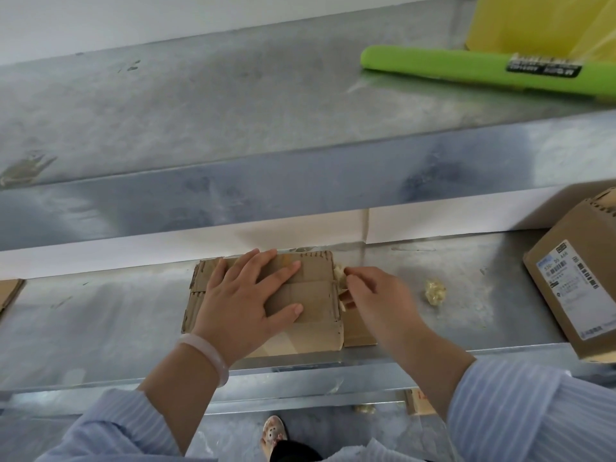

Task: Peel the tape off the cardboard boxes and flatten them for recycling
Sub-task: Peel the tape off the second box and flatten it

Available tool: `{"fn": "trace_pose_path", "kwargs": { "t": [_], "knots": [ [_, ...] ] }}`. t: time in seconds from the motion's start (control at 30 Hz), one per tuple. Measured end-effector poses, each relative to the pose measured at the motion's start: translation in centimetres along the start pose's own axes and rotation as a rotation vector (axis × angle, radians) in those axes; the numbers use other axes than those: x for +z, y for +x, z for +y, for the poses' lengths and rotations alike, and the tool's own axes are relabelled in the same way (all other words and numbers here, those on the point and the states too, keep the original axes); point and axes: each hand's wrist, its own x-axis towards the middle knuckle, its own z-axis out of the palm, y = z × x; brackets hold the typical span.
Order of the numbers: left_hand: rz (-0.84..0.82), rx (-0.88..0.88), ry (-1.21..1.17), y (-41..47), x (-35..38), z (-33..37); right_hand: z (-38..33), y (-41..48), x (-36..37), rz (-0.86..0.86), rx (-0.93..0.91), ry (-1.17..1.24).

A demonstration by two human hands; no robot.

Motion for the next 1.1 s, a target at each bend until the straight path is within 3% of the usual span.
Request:
{"fn": "trace_pose_path", "kwargs": {
  "t": [0.13,0.4,0.63,0.87,1.1],
  "knots": [
    [-0.005,-0.001,0.006,0.0,0.1,-0.1,-0.6,0.8,-0.2,0.027,0.052,0.000],
    [0.002,0.008,-0.007,0.0,-0.1,0.0,1.5,1.8,-1.2,-0.106,0.380,0.621],
    [-0.007,0.004,0.017,0.0,0.2,-0.2,4.4,3.4,-5.7,0.115,0.334,0.531],
    [-0.006,0.012,0.021,0.0,0.1,-0.2,5.1,3.9,-9.8,0.328,0.224,0.086],
    [-0.008,0.005,0.020,0.0,0.3,-0.2,5.6,3.9,-11.6,0.450,0.194,0.293]
  ]
}}
